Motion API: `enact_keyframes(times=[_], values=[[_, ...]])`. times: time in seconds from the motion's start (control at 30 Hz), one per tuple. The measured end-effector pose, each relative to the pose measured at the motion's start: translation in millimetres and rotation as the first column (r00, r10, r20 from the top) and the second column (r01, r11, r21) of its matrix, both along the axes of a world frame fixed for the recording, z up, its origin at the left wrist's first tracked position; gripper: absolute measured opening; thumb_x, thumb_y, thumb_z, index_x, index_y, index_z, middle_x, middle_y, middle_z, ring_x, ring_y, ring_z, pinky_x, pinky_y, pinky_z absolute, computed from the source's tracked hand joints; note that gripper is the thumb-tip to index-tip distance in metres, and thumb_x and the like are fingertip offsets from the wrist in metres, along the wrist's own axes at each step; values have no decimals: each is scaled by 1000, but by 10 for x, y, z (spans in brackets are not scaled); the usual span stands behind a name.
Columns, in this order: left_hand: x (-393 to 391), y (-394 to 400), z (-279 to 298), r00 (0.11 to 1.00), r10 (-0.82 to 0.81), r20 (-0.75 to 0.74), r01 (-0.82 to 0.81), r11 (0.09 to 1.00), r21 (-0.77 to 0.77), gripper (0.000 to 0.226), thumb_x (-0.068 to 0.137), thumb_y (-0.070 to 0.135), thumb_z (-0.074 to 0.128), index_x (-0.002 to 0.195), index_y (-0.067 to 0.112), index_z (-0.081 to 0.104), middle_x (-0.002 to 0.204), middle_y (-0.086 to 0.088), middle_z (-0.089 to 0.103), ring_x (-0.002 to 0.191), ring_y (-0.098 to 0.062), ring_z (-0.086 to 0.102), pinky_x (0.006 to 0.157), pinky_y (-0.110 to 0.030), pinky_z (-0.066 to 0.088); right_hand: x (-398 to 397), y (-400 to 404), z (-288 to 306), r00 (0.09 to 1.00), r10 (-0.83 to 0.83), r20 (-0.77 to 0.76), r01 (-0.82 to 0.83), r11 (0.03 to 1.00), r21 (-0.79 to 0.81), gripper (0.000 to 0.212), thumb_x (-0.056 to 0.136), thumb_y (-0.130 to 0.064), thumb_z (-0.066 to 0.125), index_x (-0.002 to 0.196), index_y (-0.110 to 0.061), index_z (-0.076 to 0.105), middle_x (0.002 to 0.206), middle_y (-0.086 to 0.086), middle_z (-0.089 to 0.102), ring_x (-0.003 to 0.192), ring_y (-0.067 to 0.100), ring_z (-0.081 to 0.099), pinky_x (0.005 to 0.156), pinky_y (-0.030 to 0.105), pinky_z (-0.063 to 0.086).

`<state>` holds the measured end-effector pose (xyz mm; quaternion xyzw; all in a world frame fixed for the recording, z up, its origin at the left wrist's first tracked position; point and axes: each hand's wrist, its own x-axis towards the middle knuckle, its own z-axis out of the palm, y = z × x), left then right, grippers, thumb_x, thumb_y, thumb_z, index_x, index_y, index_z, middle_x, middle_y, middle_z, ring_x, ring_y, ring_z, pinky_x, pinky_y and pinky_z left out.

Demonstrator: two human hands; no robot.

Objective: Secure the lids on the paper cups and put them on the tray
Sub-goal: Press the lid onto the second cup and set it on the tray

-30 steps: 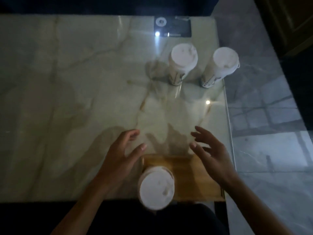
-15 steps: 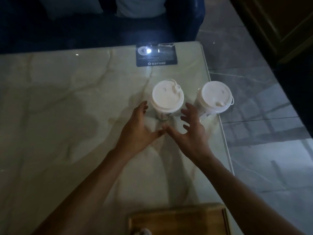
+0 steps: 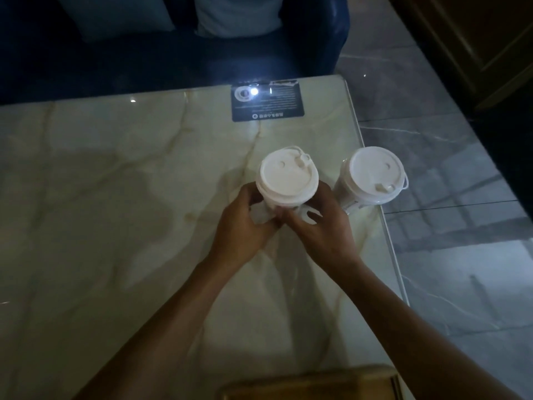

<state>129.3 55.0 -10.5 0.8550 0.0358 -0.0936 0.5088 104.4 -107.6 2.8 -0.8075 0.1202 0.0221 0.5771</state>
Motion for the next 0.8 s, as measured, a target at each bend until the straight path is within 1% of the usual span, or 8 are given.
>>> enact_keyframes(times=[0.03,0.1,0.17,0.3,0.5,0.6,0.7,0.8], values=[[-46,14,40,1000,0,-10,0,1000,4,62,66,58,85,117,49,51,106,26,65,97,13,59,79,-10,46,-17,-15,29,1000,9,-21,-9,1000,6,71,84,-42,88,145,-29,54,135,-16,66,121,1,65,97,23,55],[-160,53,129,1000,1,-28,-1,1000,2,66,60,71,78,116,43,56,111,20,68,101,9,62,81,-16,51,-50,-38,108,998,30,-48,-29,999,29,68,82,-46,87,140,-21,61,123,-13,73,110,-1,71,89,19,58],[-294,108,221,1000,-2,-28,2,1000,-13,62,61,72,76,113,43,58,109,20,71,100,6,65,81,-17,53,-105,-46,236,995,48,-83,-44,998,52,75,75,-64,80,131,-15,69,112,-11,77,98,-4,75,78,16,61],[-604,215,389,992,1,-125,-12,996,-92,57,58,73,74,109,52,58,109,24,71,96,7,69,73,-15,58,-341,-25,394,961,82,-264,-40,986,161,83,61,-78,74,113,-14,73,103,3,82,94,17,81,87,45,67],[-981,328,461,958,-31,-286,-49,962,-269,75,59,67,81,126,40,61,117,5,76,98,-15,78,79,-41,66,-647,50,463,941,92,-324,3,959,282,82,59,-73,75,103,-5,75,93,10,84,88,22,83,77,33,68],[-1080,391,472,956,-27,-292,-54,962,-269,76,60,64,83,128,40,60,117,5,76,99,-17,77,78,-40,66,-726,73,477,928,129,-350,-39,967,253,84,71,-76,78,123,-12,70,103,7,84,95,17,82,88,40,67],[-1137,468,491,956,-29,-293,-57,957,-283,70,59,64,85,123,48,61,115,10,77,99,-13,77,76,-34,66,-723,42,535,939,125,-321,-53,973,225,101,71,-73,72,154,-23,45,131,5,74,108,15,77,92,40,65],[-1179,518,528,955,-53,-291,-31,960,-278,66,60,63,86,120,54,60,113,15,76,99,-8,76,76,-34,66,-612,12,659,966,83,-246,-25,973,230,102,66,-73,72,153,-26,47,137,5,69,115,17,74,94,43,64]])
